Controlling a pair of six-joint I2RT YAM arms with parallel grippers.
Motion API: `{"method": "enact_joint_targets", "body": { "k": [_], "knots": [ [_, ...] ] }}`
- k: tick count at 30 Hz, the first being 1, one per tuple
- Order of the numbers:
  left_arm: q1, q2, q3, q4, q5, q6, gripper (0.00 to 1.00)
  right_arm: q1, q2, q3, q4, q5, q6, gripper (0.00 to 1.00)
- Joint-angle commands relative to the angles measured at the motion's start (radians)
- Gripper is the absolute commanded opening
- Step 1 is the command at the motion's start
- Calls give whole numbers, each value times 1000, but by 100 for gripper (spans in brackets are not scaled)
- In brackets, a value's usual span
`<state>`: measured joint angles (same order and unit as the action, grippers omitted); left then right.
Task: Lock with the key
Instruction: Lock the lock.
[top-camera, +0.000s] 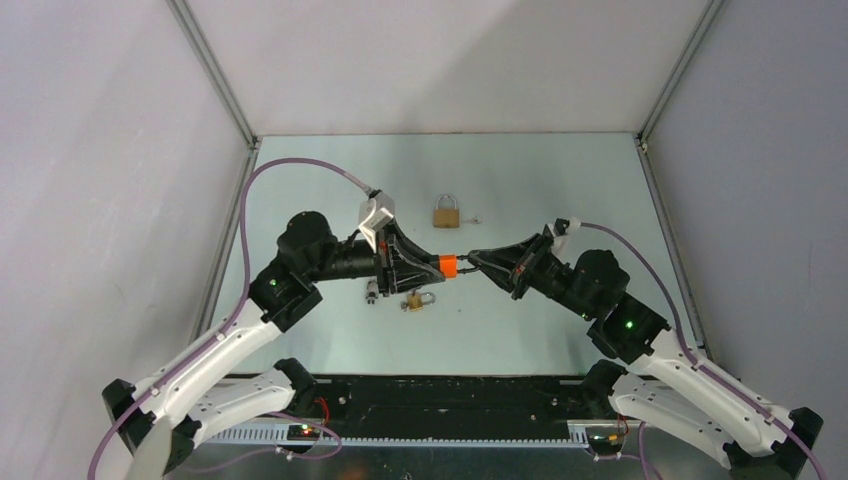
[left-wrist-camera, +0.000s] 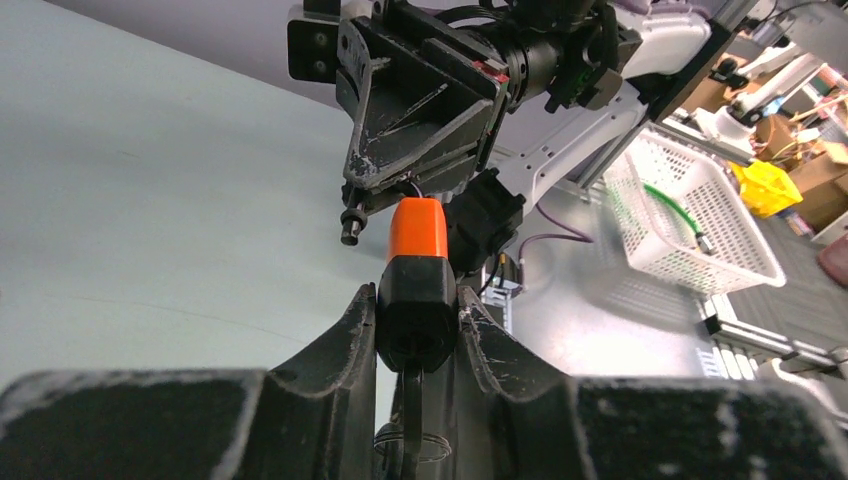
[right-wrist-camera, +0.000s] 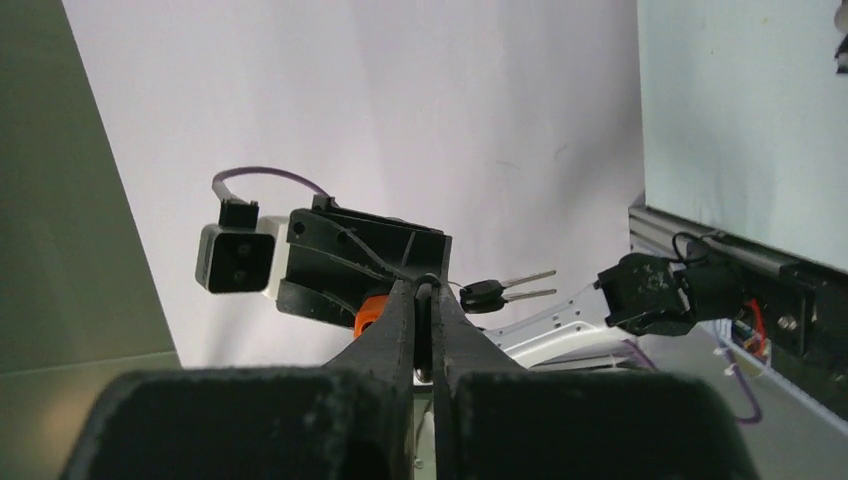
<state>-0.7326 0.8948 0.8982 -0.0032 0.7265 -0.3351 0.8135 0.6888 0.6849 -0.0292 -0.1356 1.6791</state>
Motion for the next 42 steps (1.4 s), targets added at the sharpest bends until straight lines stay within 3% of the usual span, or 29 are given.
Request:
{"method": "enact_joint_targets", "body": {
  "k": [1,8,14,29,42],
  "knots": [
    [4,16,62,46,-76,-83,0,3,-32,18,124,-11,-183,0],
    [4,38,71,46,-127,-191,0,4,-55,19,289,-76,-596,0],
    [4,80,88,42,-145,-273,0,5,-59,9,390,-198,-802,0],
    [-8,98,89,45,-173,-255,0,57,-35,-56,542,-341,-936,0],
    [-35,144,117,45,-176,-255,0,200,54,-56,558,-301,-1042,0]
  ]
}}
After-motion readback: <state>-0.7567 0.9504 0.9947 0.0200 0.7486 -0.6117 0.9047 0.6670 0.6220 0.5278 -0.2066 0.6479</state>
